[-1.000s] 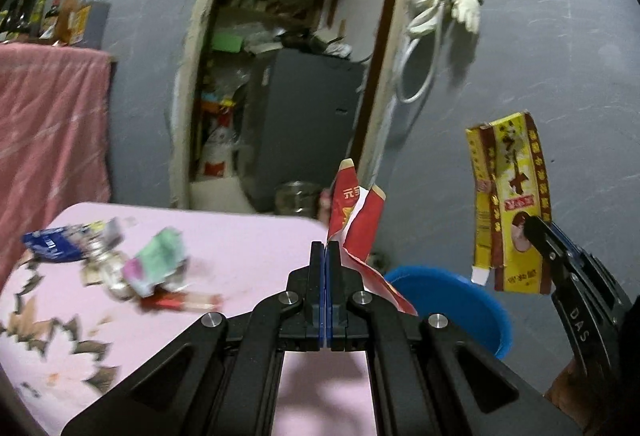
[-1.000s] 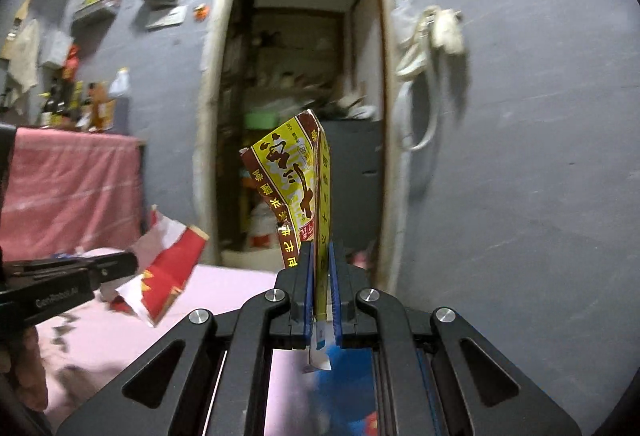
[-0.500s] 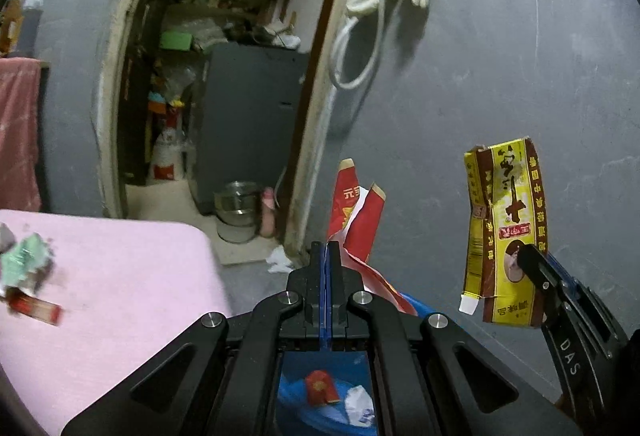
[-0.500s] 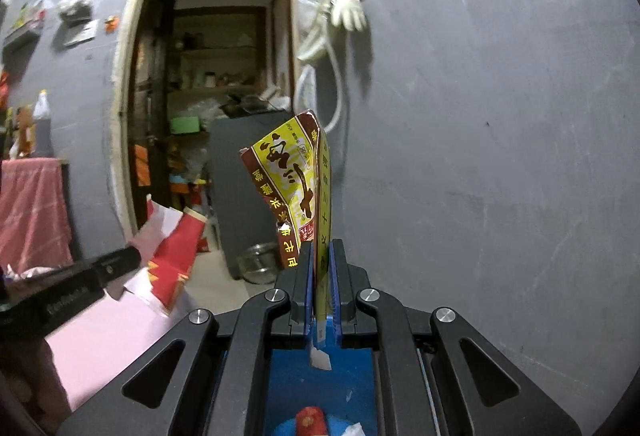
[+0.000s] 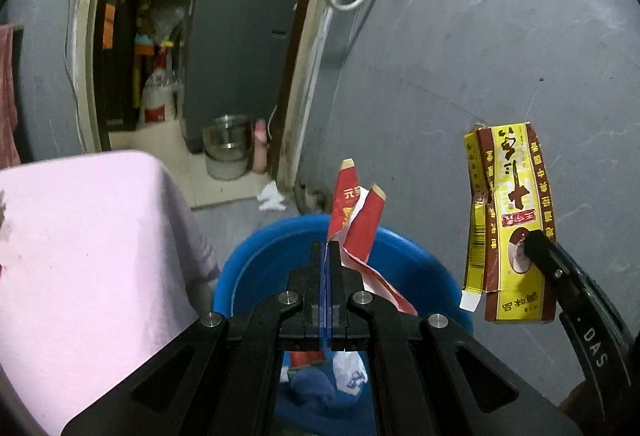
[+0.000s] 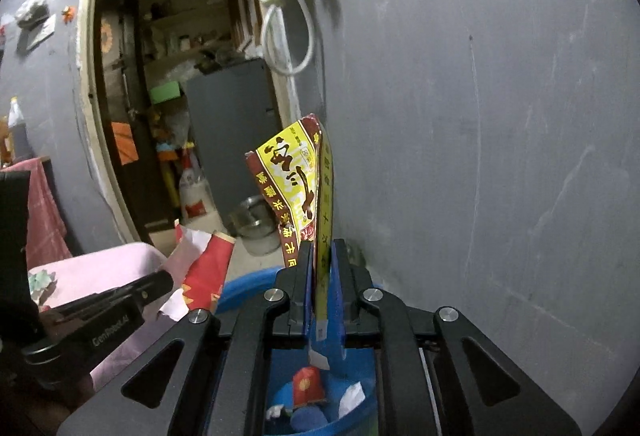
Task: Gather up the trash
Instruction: 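Carry the red scrap and yellow wrapper over the blue basin and open both grippers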
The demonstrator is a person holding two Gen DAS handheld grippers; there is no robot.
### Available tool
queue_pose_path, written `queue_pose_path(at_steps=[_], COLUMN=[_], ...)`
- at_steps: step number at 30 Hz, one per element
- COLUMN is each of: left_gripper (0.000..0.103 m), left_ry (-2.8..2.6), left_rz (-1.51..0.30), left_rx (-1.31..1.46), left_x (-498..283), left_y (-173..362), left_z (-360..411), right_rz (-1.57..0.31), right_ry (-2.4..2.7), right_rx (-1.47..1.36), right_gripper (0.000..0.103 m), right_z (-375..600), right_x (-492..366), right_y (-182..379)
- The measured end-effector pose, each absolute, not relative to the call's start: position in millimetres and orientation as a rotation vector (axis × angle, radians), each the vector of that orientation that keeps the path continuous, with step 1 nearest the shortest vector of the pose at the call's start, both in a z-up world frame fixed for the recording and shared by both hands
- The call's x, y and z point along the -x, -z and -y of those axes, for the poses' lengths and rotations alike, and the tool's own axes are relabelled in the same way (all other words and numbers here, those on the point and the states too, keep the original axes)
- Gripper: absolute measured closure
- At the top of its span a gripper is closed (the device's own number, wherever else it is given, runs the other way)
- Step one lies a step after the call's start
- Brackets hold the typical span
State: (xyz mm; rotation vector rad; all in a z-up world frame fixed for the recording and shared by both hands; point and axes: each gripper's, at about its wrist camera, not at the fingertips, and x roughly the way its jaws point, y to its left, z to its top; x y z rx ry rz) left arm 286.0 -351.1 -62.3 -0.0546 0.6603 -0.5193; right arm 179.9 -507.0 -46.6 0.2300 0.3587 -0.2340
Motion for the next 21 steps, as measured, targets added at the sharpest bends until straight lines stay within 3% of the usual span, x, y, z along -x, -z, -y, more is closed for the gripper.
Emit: queue_pose_path(at_steps=[5, 8, 10, 12, 16, 19, 21], left_gripper=[0.103, 0.102, 0.097, 0.084, 0.079, 0.070, 0.060], left_ry=[0.512, 0.504, 0.503, 0.505, 0.510, 0.503, 0.494], left_rz=[-0.705, -0.720, -0.719, -0.716, -0.704, -0.688, -0.669], left_rx=[0.067, 0.065, 0.065, 0.066, 0.072, 0.076, 0.090], left_x=[-291.3, -292.1, -291.6, -289.9, -285.4, -281.7, -279.3], left_y=[71.4, 73.3, 73.3, 72.7, 67.8, 60.0, 53.3], left_z=[346.6, 347.6, 347.2, 347.7, 342.7, 337.2, 330.5], right_rz=[-0.396, -0.406, -0.403, -0.388, -0.366, -0.332, -0.302], right_ry=[0.220, 0.217, 0.216, 0.211, 0.210, 0.211, 0.212], right_rx=[-0.275, -0.284, -0.284, -0.284, -0.277, -0.279, -0.280], right_gripper=[0.093, 0.088, 0.082, 0.081, 0.078, 0.067, 0.051], right_z=[515.4, 516.6, 516.3, 515.4, 513.5, 514.1, 512.3], right_x=[-184.9, -185.4, -185.9, -185.5, -185.5, -182.4, -179.4], right_y=[52.9, 53.6, 52.8, 49.7, 43.4, 39.0, 34.4])
